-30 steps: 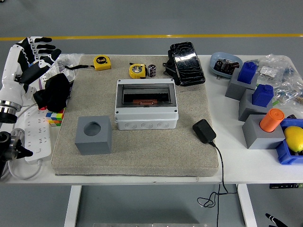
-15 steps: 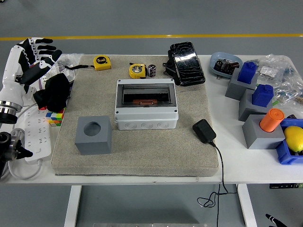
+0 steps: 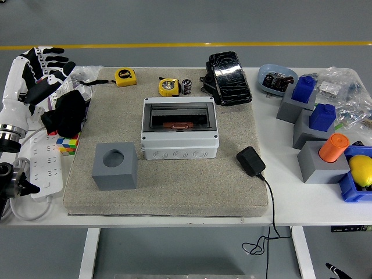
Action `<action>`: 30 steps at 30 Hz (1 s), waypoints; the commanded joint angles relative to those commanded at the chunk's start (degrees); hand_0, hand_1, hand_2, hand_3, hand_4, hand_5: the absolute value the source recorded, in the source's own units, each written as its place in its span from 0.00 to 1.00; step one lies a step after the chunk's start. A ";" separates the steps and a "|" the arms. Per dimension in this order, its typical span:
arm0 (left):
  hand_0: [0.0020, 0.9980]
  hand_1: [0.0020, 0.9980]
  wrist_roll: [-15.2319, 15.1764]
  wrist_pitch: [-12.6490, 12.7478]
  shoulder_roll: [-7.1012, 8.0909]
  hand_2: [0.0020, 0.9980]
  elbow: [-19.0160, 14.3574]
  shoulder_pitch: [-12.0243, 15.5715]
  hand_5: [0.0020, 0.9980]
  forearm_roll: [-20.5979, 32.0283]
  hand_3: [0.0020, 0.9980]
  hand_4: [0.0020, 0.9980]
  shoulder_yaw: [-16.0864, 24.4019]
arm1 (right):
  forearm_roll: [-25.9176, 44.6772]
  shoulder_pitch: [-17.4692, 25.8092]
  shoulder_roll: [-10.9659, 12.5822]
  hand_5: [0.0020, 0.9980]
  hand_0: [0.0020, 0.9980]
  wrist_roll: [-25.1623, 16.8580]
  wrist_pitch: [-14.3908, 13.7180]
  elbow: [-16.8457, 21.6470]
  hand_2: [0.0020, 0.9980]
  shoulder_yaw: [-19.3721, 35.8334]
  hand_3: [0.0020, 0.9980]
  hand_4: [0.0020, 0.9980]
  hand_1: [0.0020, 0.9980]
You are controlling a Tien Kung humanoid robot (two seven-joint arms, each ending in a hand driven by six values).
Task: Fetch the battery,place it into the box,close the lid of the box
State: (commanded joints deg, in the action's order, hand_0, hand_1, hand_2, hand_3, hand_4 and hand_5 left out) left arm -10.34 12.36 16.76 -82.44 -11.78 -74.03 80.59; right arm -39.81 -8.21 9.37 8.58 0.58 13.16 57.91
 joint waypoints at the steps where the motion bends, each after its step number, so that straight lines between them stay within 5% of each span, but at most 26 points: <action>1: 0.44 0.57 0.01 -0.01 -0.01 0.57 0.00 0.00 0.49 -0.01 0.60 1.00 0.00 | 0.01 -0.01 -0.01 0.56 0.65 0.00 0.01 0.01 0.69 -0.04 0.63 0.96 0.67; 30: 0.44 0.57 0.18 -0.42 -0.03 0.57 0.06 -0.30 0.49 -0.02 0.60 1.00 0.02 | 0.24 0.04 0.04 0.56 0.65 -0.10 0.00 -0.06 0.69 -0.18 0.63 0.96 0.67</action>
State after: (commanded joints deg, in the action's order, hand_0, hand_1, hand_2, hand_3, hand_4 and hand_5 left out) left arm -10.16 11.94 16.73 -82.38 -12.08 -74.04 80.61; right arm -39.57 -8.18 9.42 8.48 0.58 13.09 57.73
